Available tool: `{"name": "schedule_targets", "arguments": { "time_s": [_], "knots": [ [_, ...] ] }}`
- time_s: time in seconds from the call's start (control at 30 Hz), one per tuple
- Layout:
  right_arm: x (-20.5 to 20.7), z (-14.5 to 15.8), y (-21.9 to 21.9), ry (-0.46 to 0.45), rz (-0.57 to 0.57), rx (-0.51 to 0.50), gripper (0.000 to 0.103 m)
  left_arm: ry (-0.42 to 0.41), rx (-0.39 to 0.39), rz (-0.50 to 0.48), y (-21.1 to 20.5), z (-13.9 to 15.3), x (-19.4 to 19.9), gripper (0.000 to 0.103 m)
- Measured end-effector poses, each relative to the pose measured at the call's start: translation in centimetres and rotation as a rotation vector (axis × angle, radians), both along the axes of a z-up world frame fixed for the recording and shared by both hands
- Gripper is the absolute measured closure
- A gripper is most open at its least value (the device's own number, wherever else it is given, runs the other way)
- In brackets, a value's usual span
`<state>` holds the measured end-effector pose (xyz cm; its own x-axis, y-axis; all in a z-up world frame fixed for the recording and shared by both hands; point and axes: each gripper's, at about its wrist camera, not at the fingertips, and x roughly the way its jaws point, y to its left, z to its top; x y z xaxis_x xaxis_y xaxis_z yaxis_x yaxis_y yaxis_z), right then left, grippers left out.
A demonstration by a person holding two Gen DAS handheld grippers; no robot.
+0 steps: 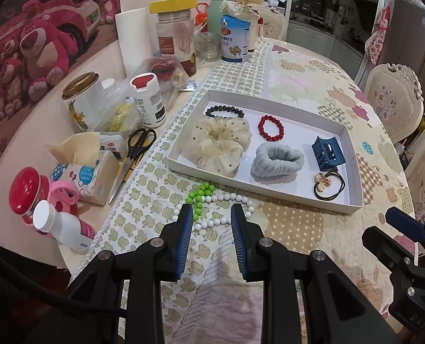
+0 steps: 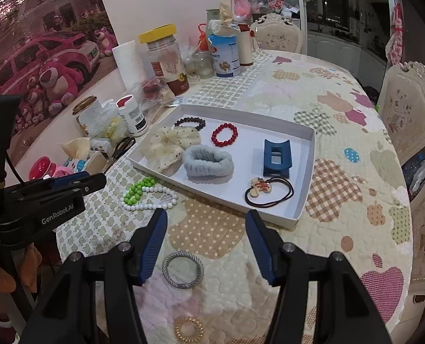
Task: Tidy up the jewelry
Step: 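Withdraw both open tools from the tray over the remaining jewelry, then grasp the green bead bracelet with the left tool while the right tool grasps the grey braided bangle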
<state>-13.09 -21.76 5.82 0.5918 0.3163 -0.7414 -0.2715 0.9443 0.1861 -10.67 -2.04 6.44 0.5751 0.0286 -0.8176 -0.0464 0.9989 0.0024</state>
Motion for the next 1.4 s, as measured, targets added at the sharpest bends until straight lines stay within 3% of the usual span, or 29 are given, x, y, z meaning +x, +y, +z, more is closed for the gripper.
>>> {"name": "schedule_targets", "arguments": {
  "time_s": [0.43, 0.63, 0.87, 1.1, 1.4],
  "knots": [
    [0.2, -0.7, 0.3, 0.019, 0.019, -0.005, 0.043, 0.022, -0.01, 0.009, 0.3, -0.5, 0.4, 0.077],
    [0.4, -1.9, -0.2, 0.048, 0.026, 0.004, 0.043, 0.053, -0.155, 0.063, 4.1, -0.3, 1.1, 0.077],
    [0.7, -6.5, -0.1, 0.172, 0.054, 0.031, 0.043, 0.13, -0.252, 0.174, 8.9, -2.7, 2.0, 0.073],
    [0.9, -8.8, 1.5, 0.213, 0.109, 0.0, 0.043, 0.193, -0.262, 0.165, 8.6, -5.8, 3.4, 0.073],
    [1.3, -10.5, 3.1, 0.228, 0.136, -0.031, 0.043, 0.243, -0.194, 0.051, 5.9, -8.6, 7.4, 0.073]
  ]
}}
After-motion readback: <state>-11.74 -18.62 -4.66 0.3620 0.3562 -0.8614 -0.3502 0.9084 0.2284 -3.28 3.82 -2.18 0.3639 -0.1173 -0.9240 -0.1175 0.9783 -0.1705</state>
